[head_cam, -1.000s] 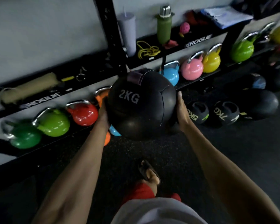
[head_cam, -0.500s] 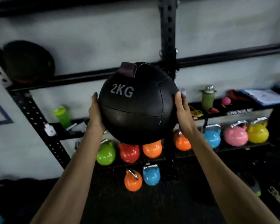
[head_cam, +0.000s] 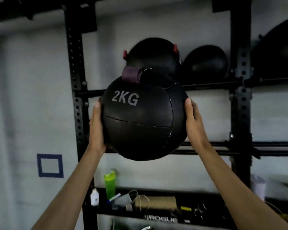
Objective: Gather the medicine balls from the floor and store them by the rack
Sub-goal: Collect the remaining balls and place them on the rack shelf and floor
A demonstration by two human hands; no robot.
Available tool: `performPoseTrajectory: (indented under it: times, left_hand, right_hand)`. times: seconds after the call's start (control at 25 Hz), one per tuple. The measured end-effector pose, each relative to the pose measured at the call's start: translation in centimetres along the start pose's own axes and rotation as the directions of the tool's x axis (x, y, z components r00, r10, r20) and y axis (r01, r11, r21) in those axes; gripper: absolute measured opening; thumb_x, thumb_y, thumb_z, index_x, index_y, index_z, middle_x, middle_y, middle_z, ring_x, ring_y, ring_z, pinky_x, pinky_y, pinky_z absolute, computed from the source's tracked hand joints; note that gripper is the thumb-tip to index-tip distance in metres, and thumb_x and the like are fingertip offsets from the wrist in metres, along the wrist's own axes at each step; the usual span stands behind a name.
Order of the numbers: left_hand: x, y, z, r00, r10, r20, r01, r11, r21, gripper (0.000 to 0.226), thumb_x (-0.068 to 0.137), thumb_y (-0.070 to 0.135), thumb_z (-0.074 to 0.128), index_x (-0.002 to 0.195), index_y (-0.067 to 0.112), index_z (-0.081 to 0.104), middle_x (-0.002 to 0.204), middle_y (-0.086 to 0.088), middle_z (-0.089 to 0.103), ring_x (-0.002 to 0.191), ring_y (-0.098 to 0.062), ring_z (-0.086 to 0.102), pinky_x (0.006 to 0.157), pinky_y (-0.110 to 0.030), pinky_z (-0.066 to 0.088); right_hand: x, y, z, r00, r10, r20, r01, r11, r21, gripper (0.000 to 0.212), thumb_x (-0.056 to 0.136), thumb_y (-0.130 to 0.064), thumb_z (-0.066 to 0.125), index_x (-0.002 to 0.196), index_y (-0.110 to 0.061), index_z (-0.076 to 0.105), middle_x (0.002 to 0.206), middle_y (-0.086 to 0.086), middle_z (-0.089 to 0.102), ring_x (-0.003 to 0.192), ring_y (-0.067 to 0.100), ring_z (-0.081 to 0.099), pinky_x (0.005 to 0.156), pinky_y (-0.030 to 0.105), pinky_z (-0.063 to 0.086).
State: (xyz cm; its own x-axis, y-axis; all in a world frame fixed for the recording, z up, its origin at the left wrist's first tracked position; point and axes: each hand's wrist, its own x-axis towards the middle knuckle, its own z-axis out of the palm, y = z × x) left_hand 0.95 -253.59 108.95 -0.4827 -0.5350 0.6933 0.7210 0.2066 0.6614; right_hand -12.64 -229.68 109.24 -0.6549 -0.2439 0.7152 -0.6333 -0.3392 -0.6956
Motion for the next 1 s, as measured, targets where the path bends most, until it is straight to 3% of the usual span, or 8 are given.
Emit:
performPoseTrajectory:
  times: [0.12, 0.24, 0.4, 0.56, 0.68, 0.88, 1.0]
  left_hand:
    - [4.5, 1.6, -4.0, 0.989, 0.147, 0.033, -0.147, 0.989, 0.001, 0.059, 0.096, 0.069, 0.042, 0.146, 0.039, 0.047, 0.149, 0.0, 0.052, 0.139, -0.025, 0.047, 0.115, -0.054, 0.035]
    - [8.8, 2.8, -7.5, 0.979, 0.198, 0.039, -0.198, 0.98, 0.0, 0.064, 0.092, 0.072, 0.045, 0.146, 0.038, 0.047, 0.149, 0.0, 0.052, 0.139, -0.025, 0.047, 0.116, -0.054, 0.035]
    - [14.5, 4.2, -10.8, 0.969, 0.244, 0.038, -0.245, 0.969, 0.023, 0.069, 0.089, 0.076, 0.045, 0.145, 0.037, 0.048, 0.146, -0.001, 0.055, 0.136, -0.025, 0.05, 0.114, -0.054, 0.037]
    - [20.1, 4.7, -12.9, 0.957, 0.289, 0.012, -0.289, 0.957, 0.038, 0.077, 0.082, 0.084, 0.047, 0.143, 0.037, 0.052, 0.142, -0.001, 0.059, 0.133, -0.024, 0.054, 0.112, -0.053, 0.04]
    - [23.4, 4.4, -13.8, 0.949, 0.315, -0.026, -0.314, 0.949, 0.036, 0.081, 0.078, 0.087, 0.048, 0.141, 0.037, 0.053, 0.14, -0.002, 0.06, 0.13, -0.025, 0.057, 0.109, -0.053, 0.044]
    - [27.9, 3.3, -15.3, 0.914, 0.403, -0.042, -0.402, 0.915, 0.042, 0.081, 0.082, 0.083, 0.047, 0.142, 0.029, 0.054, 0.138, -0.006, 0.061, 0.129, -0.025, 0.057, 0.109, -0.051, 0.044]
    - [30.6, 3.0, -16.8, 0.897, 0.437, -0.066, -0.433, 0.899, 0.058, 0.074, 0.087, 0.078, 0.042, 0.141, 0.028, 0.055, 0.135, -0.006, 0.063, 0.127, -0.024, 0.059, 0.109, -0.051, 0.045]
  right_hand:
    - [3.1, -0.9, 5.0, 0.997, -0.083, 0.0, 0.083, 0.996, 0.022, 0.071, 0.089, -0.076, 0.032, 0.15, -0.039, 0.039, 0.144, -0.015, 0.051, 0.13, 0.002, 0.048, 0.096, 0.015, 0.04]
    - [6.3, -1.5, 9.8, 0.988, -0.153, -0.026, 0.154, 0.988, 0.021, 0.075, 0.088, -0.08, 0.033, 0.151, -0.039, 0.037, 0.149, -0.014, 0.047, 0.136, 0.005, 0.044, 0.113, 0.032, 0.037]
    - [10.8, -2.7, 14.8, 0.977, -0.211, -0.036, 0.211, 0.978, 0.0, 0.077, 0.088, -0.081, 0.031, 0.152, -0.037, 0.036, 0.151, -0.011, 0.045, 0.138, 0.01, 0.042, 0.117, 0.039, 0.033]
    - [15.7, -3.5, 18.6, 0.96, -0.277, -0.036, 0.276, 0.961, -0.031, 0.073, 0.092, -0.077, 0.027, 0.152, -0.037, 0.036, 0.149, -0.008, 0.047, 0.136, 0.013, 0.044, 0.112, 0.036, 0.036]
    - [19.0, -3.3, 21.0, 0.944, -0.328, -0.029, 0.328, 0.945, -0.009, 0.064, 0.098, -0.068, 0.027, 0.15, -0.033, 0.039, 0.144, -0.007, 0.052, 0.131, 0.012, 0.048, 0.098, 0.026, 0.037]
    - [23.5, -1.8, 24.4, 0.918, -0.396, -0.025, 0.397, 0.917, 0.035, 0.059, 0.102, -0.061, 0.029, 0.147, -0.027, 0.045, 0.136, -0.009, 0.056, 0.125, 0.007, 0.051, 0.09, 0.013, 0.037]
    - [26.0, -1.1, 27.0, 0.902, -0.431, -0.018, 0.431, 0.902, 0.026, 0.061, 0.101, -0.062, 0.029, 0.149, -0.026, 0.043, 0.142, -0.007, 0.053, 0.13, 0.008, 0.048, 0.095, 0.017, 0.036]
